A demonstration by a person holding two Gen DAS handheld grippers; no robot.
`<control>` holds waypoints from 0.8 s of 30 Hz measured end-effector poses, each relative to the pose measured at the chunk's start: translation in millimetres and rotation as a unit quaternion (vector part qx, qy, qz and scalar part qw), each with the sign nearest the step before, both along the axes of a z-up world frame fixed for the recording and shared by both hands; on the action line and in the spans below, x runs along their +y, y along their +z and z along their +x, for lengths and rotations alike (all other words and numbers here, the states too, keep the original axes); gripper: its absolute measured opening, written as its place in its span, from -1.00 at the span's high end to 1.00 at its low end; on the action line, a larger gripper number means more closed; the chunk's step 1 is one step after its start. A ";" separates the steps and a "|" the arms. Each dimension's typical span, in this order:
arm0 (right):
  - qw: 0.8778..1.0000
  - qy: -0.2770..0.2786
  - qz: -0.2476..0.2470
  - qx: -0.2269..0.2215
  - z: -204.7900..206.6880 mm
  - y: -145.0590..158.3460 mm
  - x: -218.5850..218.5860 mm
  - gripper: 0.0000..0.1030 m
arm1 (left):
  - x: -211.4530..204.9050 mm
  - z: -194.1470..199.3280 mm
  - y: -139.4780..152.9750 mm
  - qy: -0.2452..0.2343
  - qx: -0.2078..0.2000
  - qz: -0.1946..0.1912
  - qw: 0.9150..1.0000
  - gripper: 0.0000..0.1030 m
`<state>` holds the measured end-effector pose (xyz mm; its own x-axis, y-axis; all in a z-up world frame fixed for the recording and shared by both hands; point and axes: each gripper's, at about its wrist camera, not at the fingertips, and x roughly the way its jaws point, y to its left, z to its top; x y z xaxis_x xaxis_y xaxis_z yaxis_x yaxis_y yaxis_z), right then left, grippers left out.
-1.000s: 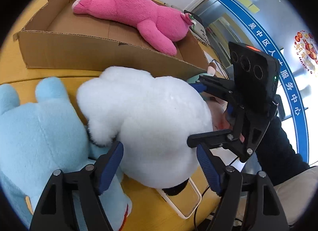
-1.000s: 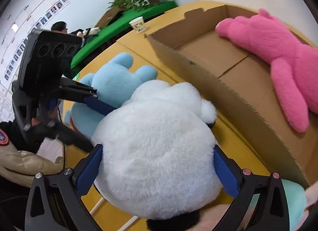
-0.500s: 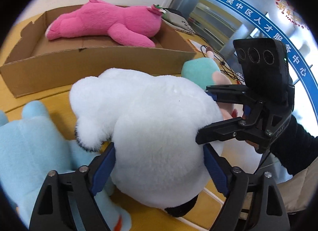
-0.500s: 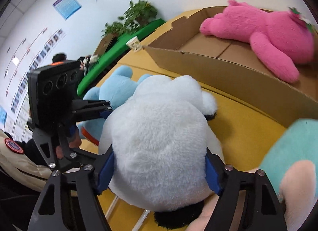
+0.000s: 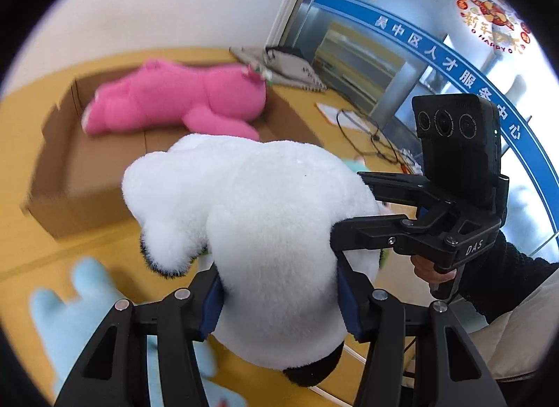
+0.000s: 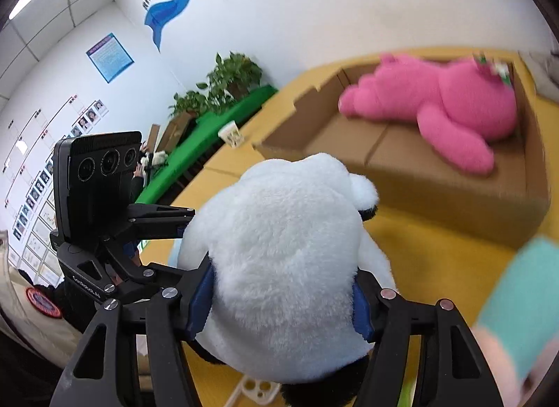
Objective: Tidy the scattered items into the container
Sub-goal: 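Lift the white plush with both grippers toward the box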
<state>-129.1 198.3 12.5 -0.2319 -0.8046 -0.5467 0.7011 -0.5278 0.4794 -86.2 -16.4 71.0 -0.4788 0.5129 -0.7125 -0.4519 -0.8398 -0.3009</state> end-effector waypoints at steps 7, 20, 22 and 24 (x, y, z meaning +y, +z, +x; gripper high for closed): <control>0.992 -0.040 -0.026 0.116 -40.2 83.7 -41.0 -0.35 | -38.5 -61.9 76.8 -0.010 0.091 -0.047 0.995 -0.06; 0.984 -0.158 -0.016 0.086 -152.1 34.5 -129.0 -0.34 | -123.4 -202.9 -7.8 -0.036 0.024 -0.020 0.999 -0.06; 0.981 -0.186 -0.019 0.046 -165.0 8.0 -135.8 -0.34 | -132.3 -214.3 -35.1 -0.044 -0.005 -0.017 0.999 -0.06; 0.978 -0.208 -0.008 0.006 -168.6 -22.3 -146.4 -0.34 | -139.3 -215.8 -61.9 -0.049 -0.028 -0.022 0.998 -0.08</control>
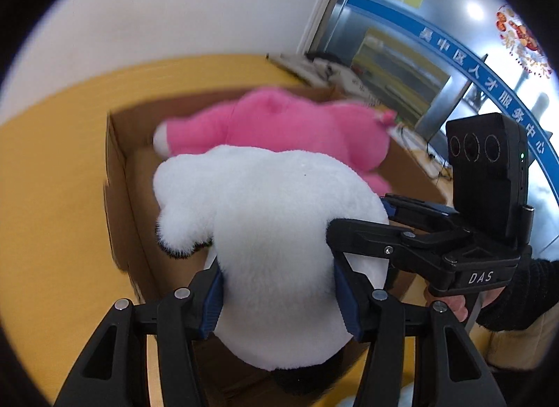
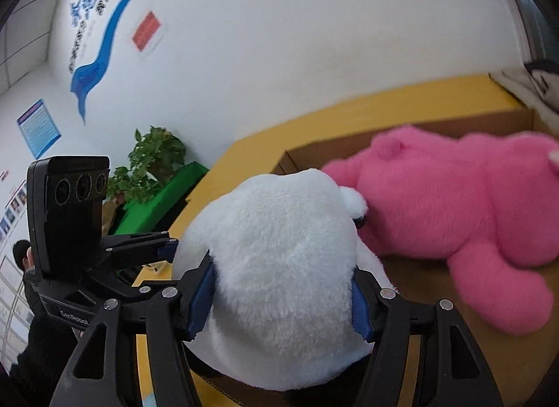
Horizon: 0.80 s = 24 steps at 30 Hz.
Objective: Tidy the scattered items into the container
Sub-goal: 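Lift the white plush with both grippers toward the box, then lower the white plush into the box and open both grippers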
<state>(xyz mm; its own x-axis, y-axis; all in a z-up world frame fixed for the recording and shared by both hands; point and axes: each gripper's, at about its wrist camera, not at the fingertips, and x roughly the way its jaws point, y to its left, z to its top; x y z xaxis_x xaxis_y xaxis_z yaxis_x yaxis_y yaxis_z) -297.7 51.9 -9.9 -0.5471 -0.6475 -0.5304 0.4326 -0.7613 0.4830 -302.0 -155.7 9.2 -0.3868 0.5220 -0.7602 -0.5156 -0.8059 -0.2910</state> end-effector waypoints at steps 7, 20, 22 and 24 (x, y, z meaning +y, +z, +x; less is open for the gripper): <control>0.999 -0.013 0.006 -0.044 4.0 -21.3 -25.3 -0.36 | -29.0 11.1 -5.2 0.039 -0.002 0.038 0.998 -0.18; 0.997 -0.043 0.062 -0.029 42.1 10.2 86.4 -0.89 | -31.3 64.8 -11.2 0.103 0.009 -0.018 0.994 -0.18; 0.990 -0.072 0.106 -0.060 49.5 -2.8 105.3 -0.89 | -28.2 72.9 -12.5 0.107 0.012 -0.017 0.994 -0.17; 0.983 -0.087 0.141 -0.076 55.0 -17.3 115.4 -0.89 | -29.7 77.8 -12.6 0.119 0.002 -0.002 0.993 -0.17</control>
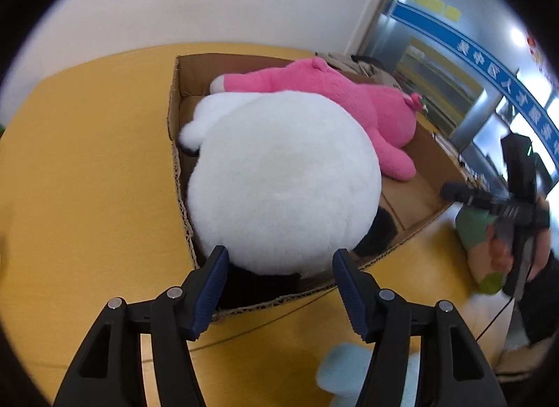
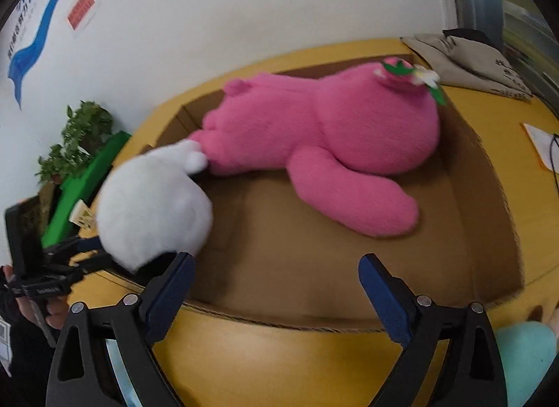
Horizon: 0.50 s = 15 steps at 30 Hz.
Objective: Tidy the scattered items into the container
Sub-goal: 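Lower the white plush into the box and open both grippers, then move both tools back toward the light-blue plush on the table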
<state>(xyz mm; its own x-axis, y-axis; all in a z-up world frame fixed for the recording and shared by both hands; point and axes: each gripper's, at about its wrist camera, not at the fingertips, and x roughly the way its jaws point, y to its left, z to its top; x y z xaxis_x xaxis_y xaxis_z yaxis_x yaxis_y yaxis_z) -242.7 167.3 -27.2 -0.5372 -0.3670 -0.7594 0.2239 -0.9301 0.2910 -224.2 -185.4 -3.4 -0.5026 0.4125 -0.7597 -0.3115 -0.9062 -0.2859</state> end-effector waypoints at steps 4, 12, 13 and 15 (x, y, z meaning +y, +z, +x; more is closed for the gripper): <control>0.996 0.011 0.089 0.024 18.0 -7.2 -3.2 -0.84 | 6.2 11.1 1.3 0.007 -0.006 -0.011 1.000 -0.17; 0.994 0.011 0.110 0.023 24.9 3.5 2.5 -0.85 | 4.1 32.9 26.3 0.051 -0.005 0.015 0.999 -0.17; 0.993 0.011 0.112 0.035 26.4 8.9 1.7 -0.89 | 7.7 41.8 40.9 0.058 0.021 0.020 0.998 -0.19; 0.990 0.009 0.123 0.072 35.8 27.8 2.9 -0.99 | 19.5 64.3 72.4 0.073 0.080 0.019 0.994 -0.28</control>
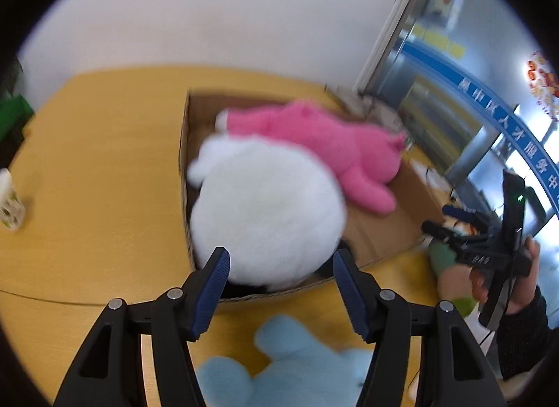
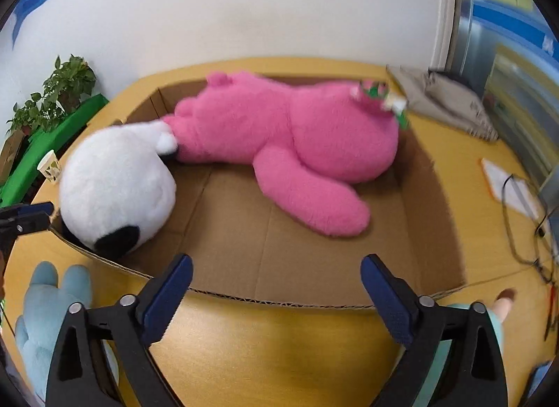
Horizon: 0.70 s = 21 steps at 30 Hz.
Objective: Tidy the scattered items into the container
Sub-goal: 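Move both tools back toward the light-blue plush on the table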
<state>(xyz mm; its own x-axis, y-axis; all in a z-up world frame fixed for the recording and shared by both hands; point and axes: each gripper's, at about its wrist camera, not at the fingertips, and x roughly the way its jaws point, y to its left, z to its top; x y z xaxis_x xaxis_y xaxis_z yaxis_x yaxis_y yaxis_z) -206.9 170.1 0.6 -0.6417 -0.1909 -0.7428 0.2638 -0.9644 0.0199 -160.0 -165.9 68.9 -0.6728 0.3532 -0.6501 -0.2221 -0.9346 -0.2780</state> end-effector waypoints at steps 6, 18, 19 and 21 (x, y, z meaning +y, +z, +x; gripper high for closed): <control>0.998 -0.004 0.030 0.062 32.4 30.9 -4.7 -1.00 | 57.2 57.7 49.7 0.073 0.108 -0.043 0.991 -0.65; 0.996 -0.038 0.039 0.070 66.8 36.9 16.3 -1.00 | 114.5 83.0 29.5 0.086 0.082 -0.062 0.991 -0.64; 0.996 -0.040 0.039 0.068 67.5 36.3 19.0 -1.00 | 115.7 83.1 29.0 0.087 0.080 -0.062 0.991 -0.64; 0.996 -0.045 0.039 0.067 69.1 35.3 23.4 -1.00 | 117.3 83.7 28.7 0.090 0.077 -0.061 0.991 -0.64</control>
<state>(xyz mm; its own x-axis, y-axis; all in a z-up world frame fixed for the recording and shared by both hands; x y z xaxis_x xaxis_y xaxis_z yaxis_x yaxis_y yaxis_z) -137.8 193.6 35.9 -0.7479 -0.0735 -0.6597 0.1721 -0.9813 -0.0858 -76.2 -48.7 97.7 -0.8122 0.1424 -0.5658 -0.0786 -0.9876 -0.1358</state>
